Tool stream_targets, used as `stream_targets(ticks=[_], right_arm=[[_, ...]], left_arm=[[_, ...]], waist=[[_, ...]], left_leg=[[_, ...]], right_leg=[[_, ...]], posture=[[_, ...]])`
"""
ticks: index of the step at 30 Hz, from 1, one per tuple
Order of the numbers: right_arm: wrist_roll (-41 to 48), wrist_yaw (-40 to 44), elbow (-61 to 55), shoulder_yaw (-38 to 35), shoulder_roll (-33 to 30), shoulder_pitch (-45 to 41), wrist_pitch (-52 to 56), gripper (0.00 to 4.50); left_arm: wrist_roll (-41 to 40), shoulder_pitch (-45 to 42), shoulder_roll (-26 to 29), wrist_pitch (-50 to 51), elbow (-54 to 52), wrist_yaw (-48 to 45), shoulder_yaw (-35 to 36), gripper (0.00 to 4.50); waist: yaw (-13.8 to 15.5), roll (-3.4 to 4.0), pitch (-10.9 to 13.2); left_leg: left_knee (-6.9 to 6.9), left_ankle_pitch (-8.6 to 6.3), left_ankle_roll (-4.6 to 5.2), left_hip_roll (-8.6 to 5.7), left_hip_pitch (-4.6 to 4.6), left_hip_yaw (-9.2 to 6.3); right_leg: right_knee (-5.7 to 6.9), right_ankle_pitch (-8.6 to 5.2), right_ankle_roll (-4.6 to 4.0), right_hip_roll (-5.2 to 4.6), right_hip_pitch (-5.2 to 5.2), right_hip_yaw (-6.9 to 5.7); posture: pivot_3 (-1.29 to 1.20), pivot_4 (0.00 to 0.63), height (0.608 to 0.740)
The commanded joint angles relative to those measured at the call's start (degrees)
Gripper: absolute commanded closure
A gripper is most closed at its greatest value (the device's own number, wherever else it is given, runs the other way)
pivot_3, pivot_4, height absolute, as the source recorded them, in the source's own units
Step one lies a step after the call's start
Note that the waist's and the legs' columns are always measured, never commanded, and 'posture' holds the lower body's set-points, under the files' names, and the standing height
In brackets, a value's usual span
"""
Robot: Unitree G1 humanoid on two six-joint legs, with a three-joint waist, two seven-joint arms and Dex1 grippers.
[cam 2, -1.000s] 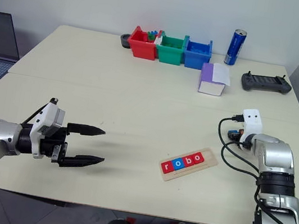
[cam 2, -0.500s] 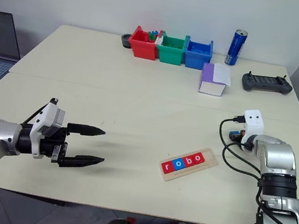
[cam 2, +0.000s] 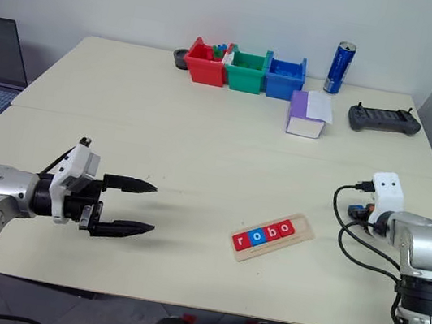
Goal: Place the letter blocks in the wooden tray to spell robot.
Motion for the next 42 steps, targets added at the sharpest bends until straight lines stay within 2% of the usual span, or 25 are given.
stream_targets(ticks=[1, 4, 8, 23, 30, 32, 35, 37, 39, 42], right_arm=[[2.3, 1.6, -6.9, -3.6, -2.6, 2.9, 1.6, 3.04], [3.7, 1.9, -12.2, -6.6, -4.3, 8.4, 4.6, 3.04], [5.0, 0.5, -17.4, -10.3, -3.4, 12.8, 7.1, 3.04], [5.8, -3.3, -15.8, -8.9, -0.2, 10.6, 10.6, 3.04], [6.9, -1.6, -14.6, -7.4, -1.5, 8.7, 10.7, 0.64], [7.8, 0.7, -15.0, -7.2, -4.4, 8.2, 10.7, 0.03], [9.3, 4.6, -15.2, -6.9, -9.9, 8.2, 8.9, 0.03], [9.1, 8.9, -13.0, -6.3, -14.8, 8.0, 3.0, 0.03], [6.1, 15.5, -8.3, -4.0, -19.6, 9.8, -11.3, 0.03], [3.1, 24.9, 1.0, -0.2, -23.0, 10.9, -30.0, 0.03]], left_arm=[[0.3, -1.4, -0.1, -1.5, 0.9, -1.2, -0.4, 0.0], [0.5, -2.1, -0.2, -1.9, 1.8, -1.8, -0.8, 0.0], [1.0, -3.5, -0.6, -2.6, 3.3, -2.6, -2.0, 0.0], [2.8, -7.4, -2.0, -3.9, 6.7, -4.7, -4.5, 0.0], [2.9, -7.2, -1.8, -4.0, 6.8, -4.7, -4.1, 0.0], [2.9, -6.8, -1.7, -4.2, 6.7, -4.6, -3.8, 0.0], [2.7, -6.0, -1.5, -4.2, 6.1, -4.4, -3.4, 0.0], [2.5, -5.9, -1.5, -3.9, 5.8, -4.1, -3.1, 0.0], [2.5, -5.8, -1.5, -3.8, 5.5, -3.7, -3.1, 0.0], [2.2, -5.4, -1.5, -3.6, 4.7, -3.2, -3.0, 0.0]], waist=[[0.1, 0.0, 0.0], [0.2, -0.01, 0.0], [0.2, -0.01, 0.0], [0.1, -0.01, 0.0], [0.0, -0.01, 0.0], [0.1, 0.0, 0.0], [0.1, 0.0, 0.0], [0.1, 0.0, 0.0], [0.1, 0.0, 0.0], [0.1, -0.03, 0.0]], left_leg=[[0.0, 0.0, 0.0, 0.0, 0.0, 0.0], [-0.01, 0.0, 0.0, 0.0, -0.05, -0.01], [0.0, 0.0, 0.0, 0.0, -0.08, -0.01], [0.01, 0.01, 0.02, 0.0, -0.04, -0.01], [0.01, 0.01, 0.02, 0.0, -0.03, -0.01], [0.02, 0.01, 0.02, 0.0, -0.03, -0.01], [0.01, 0.01, 0.02, -0.02, -0.05, 0.0], [0.01, 0.01, 0.02, -0.02, -0.06, 0.0], [0.02, 0.0, 0.02, -0.02, -0.06, 0.0], [0.02, 0.01, 0.02, -0.01, -0.02, 0.01]], right_leg=[[0.0, 0.0, 0.0, 0.0, 0.0, -0.01], [-0.05, 0.0, 0.0, 0.0, 0.0, -0.02], [-0.05, -0.01, 0.01, -0.01, -0.01, -0.03], [-0.02, 0.01, 0.02, 0.02, -0.01, -0.01], [0.01, 0.0, 0.02, 0.02, 0.0, 0.0], [0.01, 0.0, 0.02, 0.02, 0.0, -0.01], [-0.03, 0.0, 0.02, 0.0, 0.0, -0.01], [-0.05, 0.0, 0.02, 0.0, 0.0, -0.02], [-0.06, 0.0, 0.03, 0.0, -0.01, -0.01], [-0.08, -0.03, 0.08, 0.0, 0.02, -0.02]], posture=[[0.0, 0.15, 0.74], [0.0, 0.15, 0.74], [0.0, 0.15, 0.74], [0.0, 0.15, 0.74], [0.0, 0.15, 0.74], [0.0, 0.15, 0.74], [0.0, 0.15, 0.74], [0.0, 0.15, 0.74], [0.0, 0.15, 0.74], [0.0, 0.15, 0.74]])
